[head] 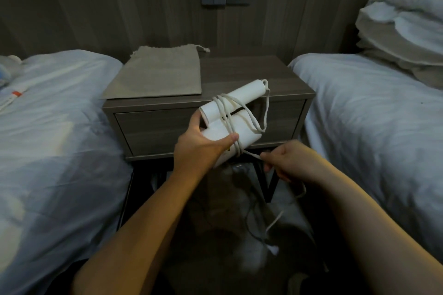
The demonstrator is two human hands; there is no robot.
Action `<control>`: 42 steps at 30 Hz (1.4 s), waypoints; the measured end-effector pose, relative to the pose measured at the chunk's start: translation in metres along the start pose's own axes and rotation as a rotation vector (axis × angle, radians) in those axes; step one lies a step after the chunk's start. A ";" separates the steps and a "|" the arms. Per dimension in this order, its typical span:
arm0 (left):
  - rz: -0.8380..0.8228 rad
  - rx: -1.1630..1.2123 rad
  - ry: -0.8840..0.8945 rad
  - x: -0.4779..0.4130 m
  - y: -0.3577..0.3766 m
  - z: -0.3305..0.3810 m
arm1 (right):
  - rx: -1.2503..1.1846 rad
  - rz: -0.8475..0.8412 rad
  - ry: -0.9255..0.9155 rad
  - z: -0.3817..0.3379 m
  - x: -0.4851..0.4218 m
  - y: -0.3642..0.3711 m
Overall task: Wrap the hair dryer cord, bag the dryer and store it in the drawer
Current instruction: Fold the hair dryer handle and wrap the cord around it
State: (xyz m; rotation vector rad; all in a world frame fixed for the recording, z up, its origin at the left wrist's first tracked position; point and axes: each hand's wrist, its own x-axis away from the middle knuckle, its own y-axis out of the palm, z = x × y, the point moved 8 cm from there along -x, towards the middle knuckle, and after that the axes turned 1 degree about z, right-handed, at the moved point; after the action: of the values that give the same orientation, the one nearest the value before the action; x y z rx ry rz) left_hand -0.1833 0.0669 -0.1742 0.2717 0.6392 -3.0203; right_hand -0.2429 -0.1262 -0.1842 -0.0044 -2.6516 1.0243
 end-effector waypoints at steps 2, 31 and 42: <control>0.004 -0.070 0.055 0.002 0.001 0.003 | 0.057 -0.026 -0.080 -0.011 0.004 0.004; -0.619 -0.549 0.284 0.019 0.040 0.004 | 0.186 0.289 -0.412 -0.031 0.023 -0.043; -0.843 -0.305 0.192 0.028 0.054 -0.007 | -0.037 0.295 -0.288 -0.010 0.002 -0.051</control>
State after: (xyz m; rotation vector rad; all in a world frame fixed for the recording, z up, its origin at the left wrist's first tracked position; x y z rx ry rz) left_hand -0.2052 0.0206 -0.2068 0.3491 1.5562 -3.5908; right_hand -0.2363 -0.1570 -0.1432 -0.2848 -2.9963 1.1394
